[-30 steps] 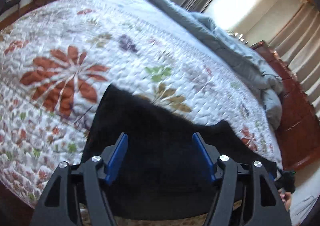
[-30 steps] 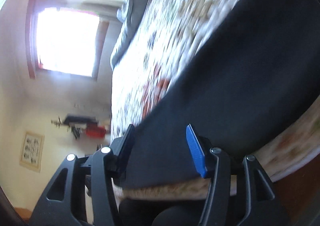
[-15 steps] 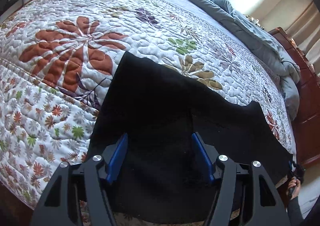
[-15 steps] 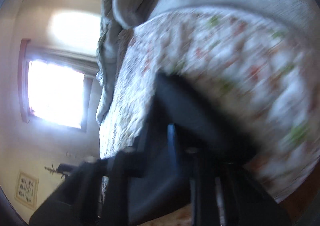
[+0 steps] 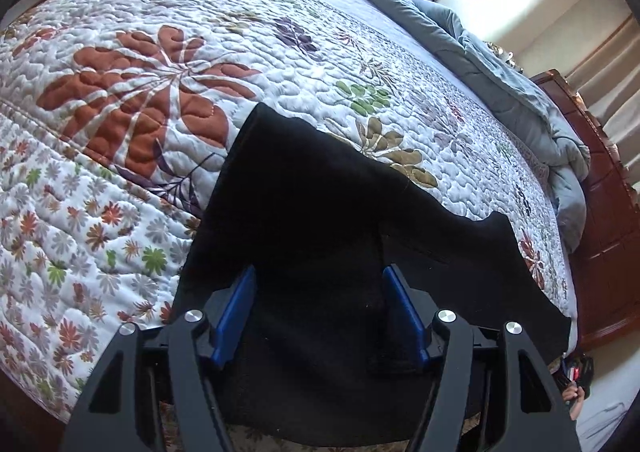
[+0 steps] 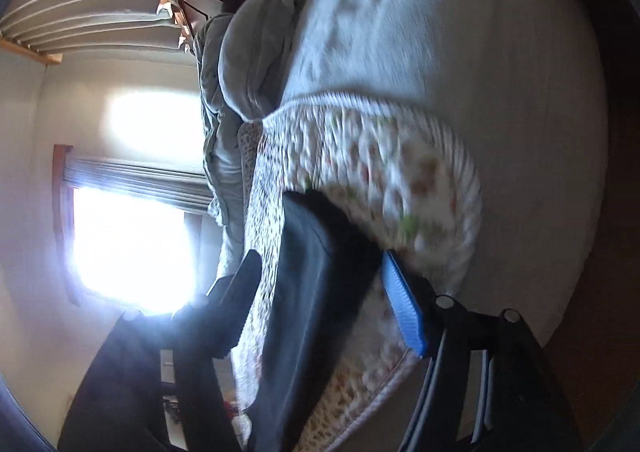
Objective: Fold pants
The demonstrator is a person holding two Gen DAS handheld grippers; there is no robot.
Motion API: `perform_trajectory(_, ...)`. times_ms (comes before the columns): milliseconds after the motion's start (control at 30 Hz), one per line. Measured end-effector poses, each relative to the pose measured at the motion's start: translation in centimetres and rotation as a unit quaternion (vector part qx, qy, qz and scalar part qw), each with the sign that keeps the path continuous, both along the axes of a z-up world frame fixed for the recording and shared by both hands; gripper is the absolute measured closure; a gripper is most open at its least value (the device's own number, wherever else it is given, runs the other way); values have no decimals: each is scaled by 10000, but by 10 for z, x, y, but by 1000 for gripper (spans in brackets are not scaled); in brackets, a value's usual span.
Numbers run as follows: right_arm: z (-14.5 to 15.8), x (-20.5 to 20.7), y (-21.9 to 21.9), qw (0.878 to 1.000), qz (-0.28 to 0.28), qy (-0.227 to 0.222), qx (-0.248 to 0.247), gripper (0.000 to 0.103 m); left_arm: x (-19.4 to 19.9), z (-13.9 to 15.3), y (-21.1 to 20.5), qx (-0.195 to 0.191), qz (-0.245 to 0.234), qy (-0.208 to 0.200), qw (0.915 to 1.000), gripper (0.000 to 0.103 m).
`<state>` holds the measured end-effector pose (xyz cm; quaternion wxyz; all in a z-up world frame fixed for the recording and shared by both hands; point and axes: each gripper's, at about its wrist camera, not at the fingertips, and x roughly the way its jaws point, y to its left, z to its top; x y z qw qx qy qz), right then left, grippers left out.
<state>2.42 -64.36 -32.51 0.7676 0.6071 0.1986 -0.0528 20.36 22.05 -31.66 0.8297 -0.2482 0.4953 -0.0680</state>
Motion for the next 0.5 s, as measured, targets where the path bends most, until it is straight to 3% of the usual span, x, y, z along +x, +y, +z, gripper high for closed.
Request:
perform_trajectory(267,0,10,12,9999,60,-66,114,33,-1,1,0,12,-11,-3,10000,37)
perform_trajectory(433,4,24,12,9995,156,-236,116,34,-1,1,0,-16,1,-12,10000,36)
perform_trajectory(500,-5,26,14,9997,172,-107,143,48,-1,1,0,-19,1,-15,10000,36)
